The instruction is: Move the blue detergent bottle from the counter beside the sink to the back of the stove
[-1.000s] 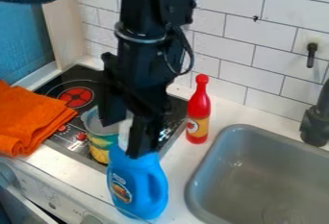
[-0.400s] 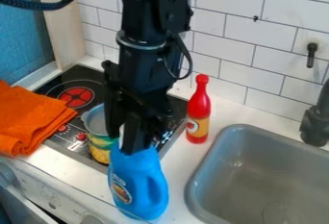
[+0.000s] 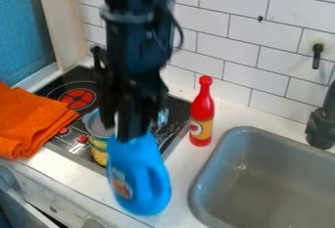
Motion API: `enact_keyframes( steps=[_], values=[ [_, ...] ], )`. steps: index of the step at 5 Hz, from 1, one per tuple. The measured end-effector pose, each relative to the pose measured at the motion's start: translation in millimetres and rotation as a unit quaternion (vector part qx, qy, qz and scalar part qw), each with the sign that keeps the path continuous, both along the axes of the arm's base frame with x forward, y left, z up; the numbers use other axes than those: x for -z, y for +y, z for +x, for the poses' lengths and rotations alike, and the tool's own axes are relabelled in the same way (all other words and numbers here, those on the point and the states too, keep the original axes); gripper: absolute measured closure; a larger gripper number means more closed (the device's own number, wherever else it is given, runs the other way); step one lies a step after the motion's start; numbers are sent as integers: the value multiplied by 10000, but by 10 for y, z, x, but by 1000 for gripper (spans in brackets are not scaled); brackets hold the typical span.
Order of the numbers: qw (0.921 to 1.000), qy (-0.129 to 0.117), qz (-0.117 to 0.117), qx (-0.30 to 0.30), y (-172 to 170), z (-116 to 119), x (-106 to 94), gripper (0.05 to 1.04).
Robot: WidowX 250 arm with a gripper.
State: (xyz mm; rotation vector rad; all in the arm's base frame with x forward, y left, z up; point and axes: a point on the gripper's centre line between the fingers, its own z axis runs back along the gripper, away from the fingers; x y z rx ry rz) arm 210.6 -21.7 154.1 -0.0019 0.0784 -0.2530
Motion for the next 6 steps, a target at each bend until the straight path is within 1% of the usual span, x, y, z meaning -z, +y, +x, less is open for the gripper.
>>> enact_keyframes(
  steps=[1, 2, 3, 4, 5, 6],
  values=[
    [9987, -424, -211, 183, -22, 159, -381, 638],
    [9956, -851, -241, 301, 135, 345, -644, 638],
    [9913, -1235, 205, 410, 451, 564, -663, 638],
    [9858, -1376, 802, 537, 780, 716, -595, 638],
    [9847, -1360, 953, 523, 1164, 929, -529, 638],
    [9881, -1230, 893, 227, 1414, 1086, -448, 638]
  ],
)
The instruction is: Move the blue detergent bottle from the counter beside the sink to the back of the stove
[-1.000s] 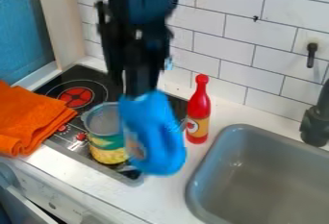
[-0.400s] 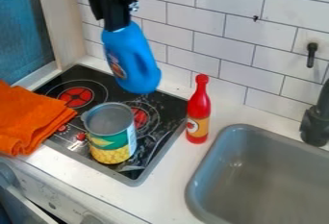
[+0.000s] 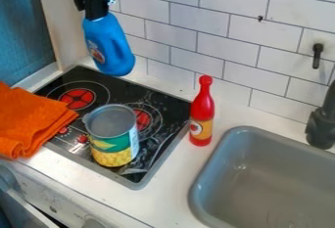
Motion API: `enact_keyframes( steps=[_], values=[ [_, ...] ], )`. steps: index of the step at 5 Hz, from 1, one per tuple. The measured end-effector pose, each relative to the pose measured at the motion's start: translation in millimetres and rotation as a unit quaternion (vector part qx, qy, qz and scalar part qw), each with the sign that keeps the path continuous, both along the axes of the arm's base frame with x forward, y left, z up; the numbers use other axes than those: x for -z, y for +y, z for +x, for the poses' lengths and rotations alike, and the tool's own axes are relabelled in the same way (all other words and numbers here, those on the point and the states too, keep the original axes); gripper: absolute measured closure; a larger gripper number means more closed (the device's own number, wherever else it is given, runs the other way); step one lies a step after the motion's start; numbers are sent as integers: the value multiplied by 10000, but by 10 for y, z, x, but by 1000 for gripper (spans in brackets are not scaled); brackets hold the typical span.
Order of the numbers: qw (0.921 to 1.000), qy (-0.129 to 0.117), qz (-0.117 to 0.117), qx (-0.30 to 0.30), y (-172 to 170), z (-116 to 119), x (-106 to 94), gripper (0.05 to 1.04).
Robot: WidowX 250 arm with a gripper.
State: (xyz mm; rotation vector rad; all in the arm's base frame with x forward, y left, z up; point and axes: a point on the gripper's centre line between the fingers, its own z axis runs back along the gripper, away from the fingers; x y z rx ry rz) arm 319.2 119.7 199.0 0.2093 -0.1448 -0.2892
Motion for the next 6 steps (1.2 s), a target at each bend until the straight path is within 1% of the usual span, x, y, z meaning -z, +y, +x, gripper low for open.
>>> enact_keyframes(
  steps=[1, 2, 3, 4, 5, 6],
  values=[
    [9996, 140, -184, -186, 203, 227, 89, 638],
    [9967, 731, -231, -284, 344, 335, 257, 638],
    [9942, 1012, -158, -315, 425, 406, 401, 638],
    [9920, 1196, -177, -356, 550, 486, 512, 638],
    [9922, 1103, -285, -503, 759, 520, 533, 638],
    [9918, 994, -451, -658, 919, 544, 531, 638]
  ],
)
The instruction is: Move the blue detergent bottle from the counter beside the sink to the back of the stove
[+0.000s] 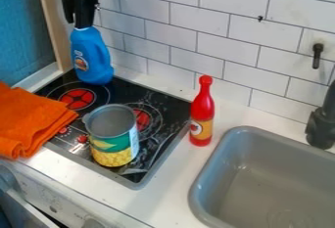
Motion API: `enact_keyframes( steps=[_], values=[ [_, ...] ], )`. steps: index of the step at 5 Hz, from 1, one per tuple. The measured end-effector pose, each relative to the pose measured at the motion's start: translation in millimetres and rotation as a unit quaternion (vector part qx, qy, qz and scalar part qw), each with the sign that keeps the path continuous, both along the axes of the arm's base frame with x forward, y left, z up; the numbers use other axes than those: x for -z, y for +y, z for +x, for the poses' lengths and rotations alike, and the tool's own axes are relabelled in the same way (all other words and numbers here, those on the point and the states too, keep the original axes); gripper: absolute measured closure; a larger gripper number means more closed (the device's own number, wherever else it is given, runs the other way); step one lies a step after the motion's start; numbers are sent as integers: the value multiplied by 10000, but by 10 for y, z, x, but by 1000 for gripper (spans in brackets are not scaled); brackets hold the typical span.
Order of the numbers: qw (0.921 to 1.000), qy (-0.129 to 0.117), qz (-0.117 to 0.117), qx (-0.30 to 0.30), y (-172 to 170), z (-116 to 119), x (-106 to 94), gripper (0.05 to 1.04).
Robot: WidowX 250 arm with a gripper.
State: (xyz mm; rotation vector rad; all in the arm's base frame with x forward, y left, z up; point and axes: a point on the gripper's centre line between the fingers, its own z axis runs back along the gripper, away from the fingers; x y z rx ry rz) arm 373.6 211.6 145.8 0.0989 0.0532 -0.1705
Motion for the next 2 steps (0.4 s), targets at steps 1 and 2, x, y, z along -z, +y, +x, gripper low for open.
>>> enact_keyframes(
  steps=[1, 2],
  values=[
    [9999, 83, -96, -5, 5, -1, -3, 593],
    [9995, 132, -296, 42, -41, -13, 20, 275]
  ],
)
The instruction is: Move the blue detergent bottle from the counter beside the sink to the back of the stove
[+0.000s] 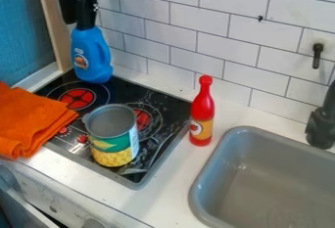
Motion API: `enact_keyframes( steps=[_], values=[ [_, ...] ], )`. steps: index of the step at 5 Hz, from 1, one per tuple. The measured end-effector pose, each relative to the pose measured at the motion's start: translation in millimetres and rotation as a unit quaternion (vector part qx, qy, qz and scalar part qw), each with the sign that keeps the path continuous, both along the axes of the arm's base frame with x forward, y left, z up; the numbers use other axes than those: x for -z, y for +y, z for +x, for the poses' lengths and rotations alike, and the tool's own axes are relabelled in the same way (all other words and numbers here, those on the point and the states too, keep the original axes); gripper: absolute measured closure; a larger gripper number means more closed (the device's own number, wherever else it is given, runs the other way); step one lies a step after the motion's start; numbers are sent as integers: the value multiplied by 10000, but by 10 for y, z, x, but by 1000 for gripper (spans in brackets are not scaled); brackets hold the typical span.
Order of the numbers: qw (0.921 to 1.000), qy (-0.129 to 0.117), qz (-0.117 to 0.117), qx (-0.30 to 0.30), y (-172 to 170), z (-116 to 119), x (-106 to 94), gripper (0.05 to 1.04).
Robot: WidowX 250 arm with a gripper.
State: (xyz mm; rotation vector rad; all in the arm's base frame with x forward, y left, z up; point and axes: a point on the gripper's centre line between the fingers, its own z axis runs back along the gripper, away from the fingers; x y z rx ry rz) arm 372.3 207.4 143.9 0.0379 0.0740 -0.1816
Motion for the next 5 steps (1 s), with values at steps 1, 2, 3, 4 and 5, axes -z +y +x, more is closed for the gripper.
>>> enact_keyframes(
  steps=[1, 2, 3, 4, 5],
  values=[
    [9997, -47, -251, -64, -46, -4, 49, 71],
    [9995, -84, -245, -199, -22, -72, 23, 74],
    [9994, -130, 0, -319, -151, -432, -126, 79],
    [9972, -455, 280, -525, -400, -929, -319, 79],
    [9978, -588, 176, -246, -911, -1281, -387, 79]
  ],
)
